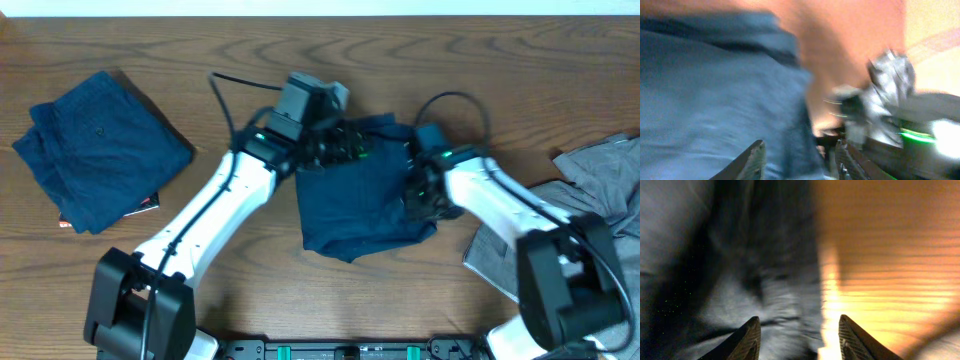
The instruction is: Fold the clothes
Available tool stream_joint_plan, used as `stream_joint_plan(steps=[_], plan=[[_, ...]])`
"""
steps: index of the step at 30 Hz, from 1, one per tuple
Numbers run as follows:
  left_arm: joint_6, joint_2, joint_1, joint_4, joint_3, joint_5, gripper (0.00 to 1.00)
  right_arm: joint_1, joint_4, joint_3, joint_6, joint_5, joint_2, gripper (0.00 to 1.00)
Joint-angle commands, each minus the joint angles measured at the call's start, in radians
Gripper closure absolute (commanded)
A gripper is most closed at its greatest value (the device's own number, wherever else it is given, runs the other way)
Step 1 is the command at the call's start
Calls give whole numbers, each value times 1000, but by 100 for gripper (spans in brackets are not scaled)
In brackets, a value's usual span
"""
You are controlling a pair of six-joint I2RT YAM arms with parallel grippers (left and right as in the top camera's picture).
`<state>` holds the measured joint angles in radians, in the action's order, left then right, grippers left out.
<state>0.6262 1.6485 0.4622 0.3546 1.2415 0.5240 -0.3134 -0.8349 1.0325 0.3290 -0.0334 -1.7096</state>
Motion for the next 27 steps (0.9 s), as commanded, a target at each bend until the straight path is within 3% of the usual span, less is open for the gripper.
stream_joint_plan(steps=[1,4,6,11,19,27], plan=[[-40,-6,-44,-10,23,-227,48,53,-25,125,14,-27,145,51],[-99,8,-48,-35,23,-422,45,55,-23,167,-31,72,224,53],[-135,29,-48,-67,23,-478,44,47,-18,168,-80,188,260,53],[-189,127,-48,-173,23,-481,44,-28,-32,139,-128,414,258,53],[-188,299,-53,-237,23,-480,44,-180,42,8,-68,413,173,50],[-188,356,-60,-29,23,-484,44,-188,151,-166,78,230,84,49]])
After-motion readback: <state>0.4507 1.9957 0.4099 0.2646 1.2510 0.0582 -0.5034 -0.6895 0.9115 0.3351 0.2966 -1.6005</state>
